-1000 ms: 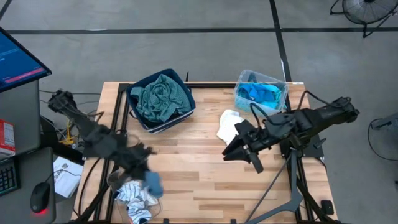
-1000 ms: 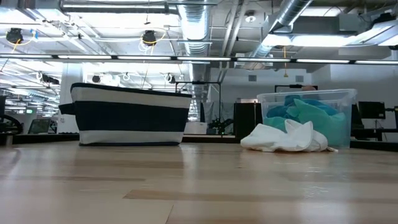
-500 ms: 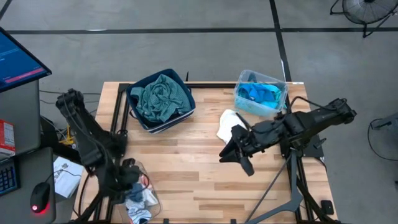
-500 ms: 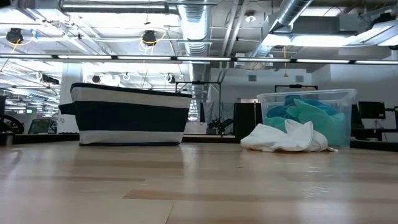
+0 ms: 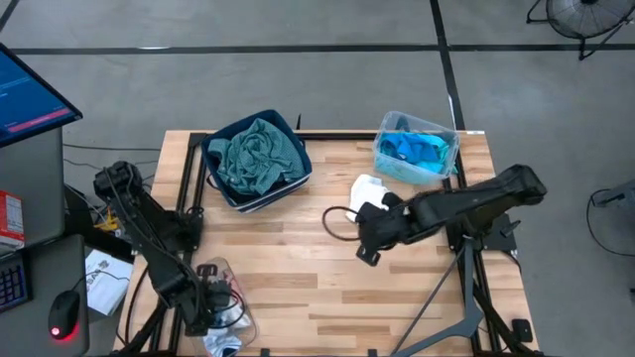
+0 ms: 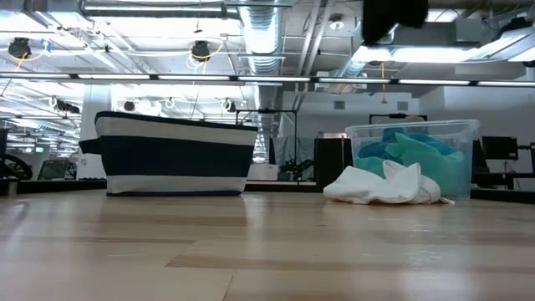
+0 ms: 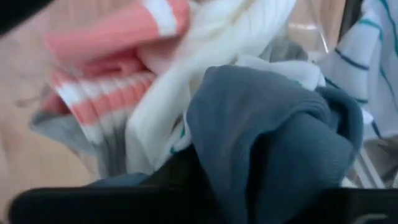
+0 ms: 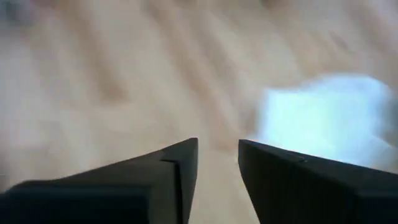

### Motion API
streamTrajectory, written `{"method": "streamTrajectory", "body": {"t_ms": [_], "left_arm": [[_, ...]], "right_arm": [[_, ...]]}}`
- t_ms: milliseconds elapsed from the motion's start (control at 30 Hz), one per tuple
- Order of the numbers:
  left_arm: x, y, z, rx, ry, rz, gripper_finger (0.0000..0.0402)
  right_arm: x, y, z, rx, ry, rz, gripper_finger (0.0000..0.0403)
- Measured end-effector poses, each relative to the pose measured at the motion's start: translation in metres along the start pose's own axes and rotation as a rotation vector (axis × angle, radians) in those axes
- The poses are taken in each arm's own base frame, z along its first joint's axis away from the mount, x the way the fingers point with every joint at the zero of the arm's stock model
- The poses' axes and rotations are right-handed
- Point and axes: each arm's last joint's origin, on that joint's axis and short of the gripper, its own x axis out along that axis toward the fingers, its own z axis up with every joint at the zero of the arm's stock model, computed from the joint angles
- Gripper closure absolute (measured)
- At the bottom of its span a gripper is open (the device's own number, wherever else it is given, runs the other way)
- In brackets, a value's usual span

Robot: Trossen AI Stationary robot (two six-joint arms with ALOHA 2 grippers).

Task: Pick & Place Cloths
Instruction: Put the blue sock into the transparent bin, then put the white shorts into the white bin

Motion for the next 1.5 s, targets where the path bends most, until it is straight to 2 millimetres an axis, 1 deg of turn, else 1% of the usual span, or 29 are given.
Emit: {"method": "streamTrajectory", "body": {"t_ms": [67,133,233,333,433,533,633,733,833,933,1033,1200,1267,1333,1400,1467,1500], "left_arm": [[0.000,0.000,-0.001,-0.026,0.020,-0.012,0.0286],[-0.002,0.000,-0.001,-0.052,0.021,-0.020,0.0249],[-0.003,0.000,-0.001,-0.068,0.018,-0.026,0.0190],[-0.004,0.003,0.003,-0.118,0.017,-0.021,0.0139],[-0.004,0.007,0.009,-0.205,0.015,-0.020,0.0102],[-0.004,0.010,0.014,-0.247,0.007,-0.023,0.0081],[-0.006,0.010,0.016,-0.254,-0.022,-0.034,0.0074],[-0.017,0.011,0.017,-0.264,-0.102,-0.069,0.0075],[-0.035,0.016,0.016,-0.297,-0.205,-0.100,0.0079],[-0.054,0.023,0.013,-0.315,-0.303,-0.137,0.0082],[-0.067,0.028,0.010,-0.324,-0.355,-0.170,0.0082],[-0.079,0.034,0.006,-0.329,-0.379,-0.215,0.0082],[-0.082,0.035,0.005,-0.329,-0.385,-0.226,0.0082],[-0.083,0.035,0.005,-0.330,-0.387,-0.229,0.0082],[-0.083,0.035,0.005,-0.330,-0.385,-0.230,0.0082],[-0.082,0.035,0.004,-0.326,-0.368,-0.238,0.0082],[-0.082,0.034,0.004,-0.323,-0.355,-0.244,0.0082]], "right_arm": [[0.018,-0.005,-0.004,-0.001,0.069,-0.160,0.0274],[0.038,-0.012,-0.006,0.034,0.144,-0.315,0.0256],[0.066,-0.023,-0.004,0.077,0.254,-0.471,0.0231],[0.089,-0.030,0.003,0.075,0.301,-0.509,0.0203],[0.105,-0.038,0.012,0.091,0.335,-0.461,0.0170],[0.110,-0.051,0.022,0.128,0.347,-0.435,0.0144],[0.107,-0.068,0.028,0.165,0.351,-0.439,0.0135],[0.097,-0.087,0.026,0.224,0.379,-0.399,0.0134],[0.089,-0.104,0.015,0.285,0.383,-0.357,0.0133],[0.091,-0.116,-0.004,0.359,0.356,-0.319,0.0133],[0.103,-0.123,-0.026,0.429,0.327,-0.276,0.0133],[0.133,-0.129,-0.060,0.526,0.294,-0.282,0.0133],[0.146,-0.131,-0.070,0.555,0.286,-0.292,0.0133],[0.158,-0.130,-0.075,0.567,0.263,-0.254,0.0137],[0.166,-0.127,-0.074,0.573,0.247,-0.200,0.0156],[0.173,-0.122,-0.073,0.550,0.242,-0.176,0.0196],[0.176,-0.120,-0.072,0.541,0.238,-0.170,0.0225]]}}
